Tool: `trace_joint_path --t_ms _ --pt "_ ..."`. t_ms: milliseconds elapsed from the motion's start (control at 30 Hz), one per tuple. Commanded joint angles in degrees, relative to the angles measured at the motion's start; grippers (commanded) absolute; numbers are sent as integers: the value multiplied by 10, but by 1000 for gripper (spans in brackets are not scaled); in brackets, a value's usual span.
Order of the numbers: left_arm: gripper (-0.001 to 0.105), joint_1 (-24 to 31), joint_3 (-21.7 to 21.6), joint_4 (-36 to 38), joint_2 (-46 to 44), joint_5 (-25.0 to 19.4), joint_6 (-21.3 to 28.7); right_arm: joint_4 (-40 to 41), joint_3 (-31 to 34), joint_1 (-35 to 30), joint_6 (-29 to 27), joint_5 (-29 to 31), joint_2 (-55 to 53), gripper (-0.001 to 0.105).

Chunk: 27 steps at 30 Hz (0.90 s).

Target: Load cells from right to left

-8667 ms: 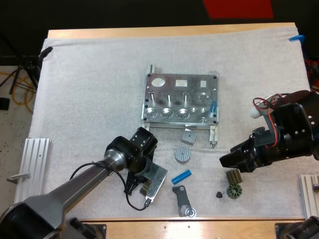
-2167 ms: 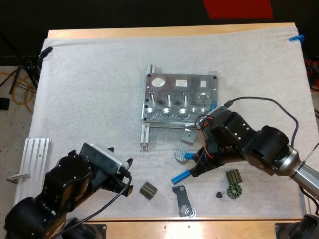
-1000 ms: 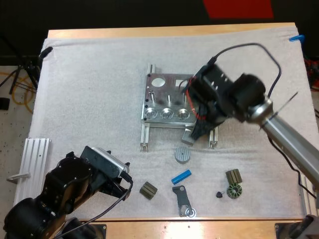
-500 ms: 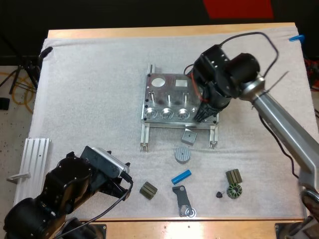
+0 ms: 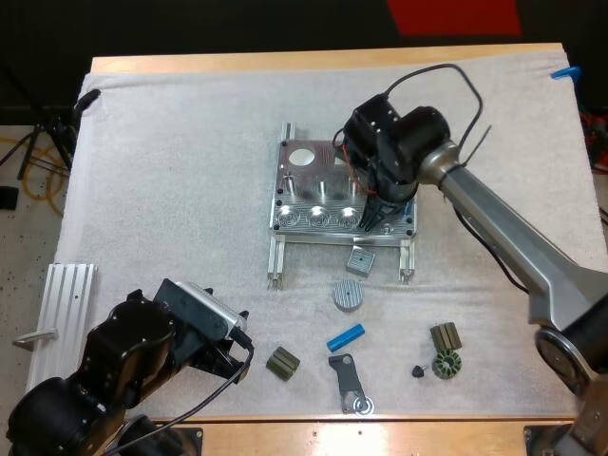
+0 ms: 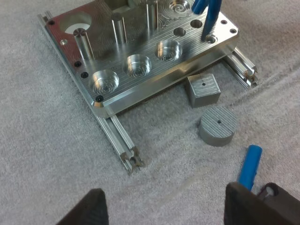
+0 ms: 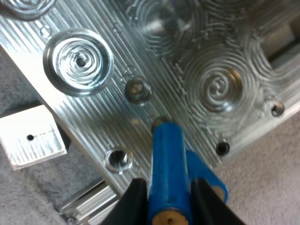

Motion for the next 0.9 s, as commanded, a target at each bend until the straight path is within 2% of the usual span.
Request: trace_joint_path --t_ms 0,267,867 --pt "53 -3 -4 -1 -3 0 0 -7 -5 -3 -14 2 3 1" --pt "53 -3 -4 -1 -3 0 0 -18 -5 -3 -27 33 24 1" --pt "53 -3 -4 -1 -3 0 3 18 -5 -3 -18 23 30 1"
